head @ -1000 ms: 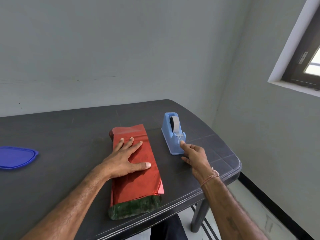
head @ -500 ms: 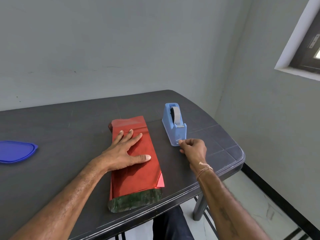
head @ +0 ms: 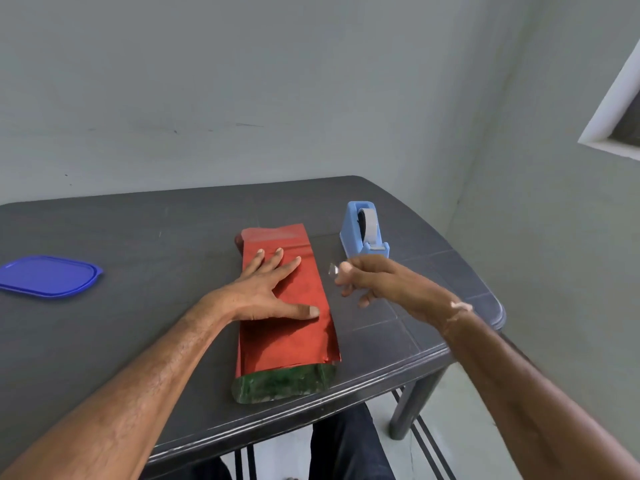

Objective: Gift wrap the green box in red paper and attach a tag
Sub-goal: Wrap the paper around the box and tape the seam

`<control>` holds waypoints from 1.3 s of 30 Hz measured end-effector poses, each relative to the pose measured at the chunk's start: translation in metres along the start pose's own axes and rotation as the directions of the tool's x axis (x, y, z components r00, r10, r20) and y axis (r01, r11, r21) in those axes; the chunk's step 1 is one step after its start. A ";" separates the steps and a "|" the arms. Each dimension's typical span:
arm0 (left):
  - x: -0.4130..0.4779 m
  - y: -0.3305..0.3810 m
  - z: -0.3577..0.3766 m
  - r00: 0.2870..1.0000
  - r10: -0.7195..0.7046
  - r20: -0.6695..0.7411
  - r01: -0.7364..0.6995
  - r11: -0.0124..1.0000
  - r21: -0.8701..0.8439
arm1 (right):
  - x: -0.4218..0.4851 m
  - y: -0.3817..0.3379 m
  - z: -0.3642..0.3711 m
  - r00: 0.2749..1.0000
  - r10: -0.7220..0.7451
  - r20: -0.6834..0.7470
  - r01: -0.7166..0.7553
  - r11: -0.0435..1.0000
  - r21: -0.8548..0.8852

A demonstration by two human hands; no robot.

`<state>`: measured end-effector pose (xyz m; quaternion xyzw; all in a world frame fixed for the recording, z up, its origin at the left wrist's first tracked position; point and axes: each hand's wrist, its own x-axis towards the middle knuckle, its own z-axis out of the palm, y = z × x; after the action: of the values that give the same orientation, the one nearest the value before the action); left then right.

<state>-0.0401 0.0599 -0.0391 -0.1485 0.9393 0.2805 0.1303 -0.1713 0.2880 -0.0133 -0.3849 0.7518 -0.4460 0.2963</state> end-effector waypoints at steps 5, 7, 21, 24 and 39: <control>-0.002 0.002 -0.002 0.999 -0.007 0.032 0.006 1.000 0.002 | 0.023 -0.034 0.005 0.977 0.071 0.199 -0.004 0.947 -0.321; -0.001 0.002 -0.003 0.999 -0.007 0.042 0.007 1.000 0.014 | 0.027 -0.039 0.008 0.966 0.120 0.230 -0.018 0.915 -0.403; 0.003 0.003 -0.003 0.998 -0.024 0.063 0.020 0.998 0.056 | 0.034 -0.032 0.016 0.943 0.205 0.262 -0.043 0.856 -0.514; 0.003 0.003 -0.002 0.998 -0.024 0.062 0.021 0.999 0.048 | 0.036 -0.031 0.016 0.943 0.210 0.259 -0.038 0.840 -0.542; 0.004 0.000 0.001 0.999 -0.019 0.041 0.017 0.999 0.045 | 0.037 -0.006 0.019 0.960 0.208 0.185 -0.080 0.842 -0.533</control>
<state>-0.0436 0.0598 -0.0406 -0.1483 0.9411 0.2614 0.1553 -0.1742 0.2463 -0.0198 -0.4430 0.8305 -0.1532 0.3008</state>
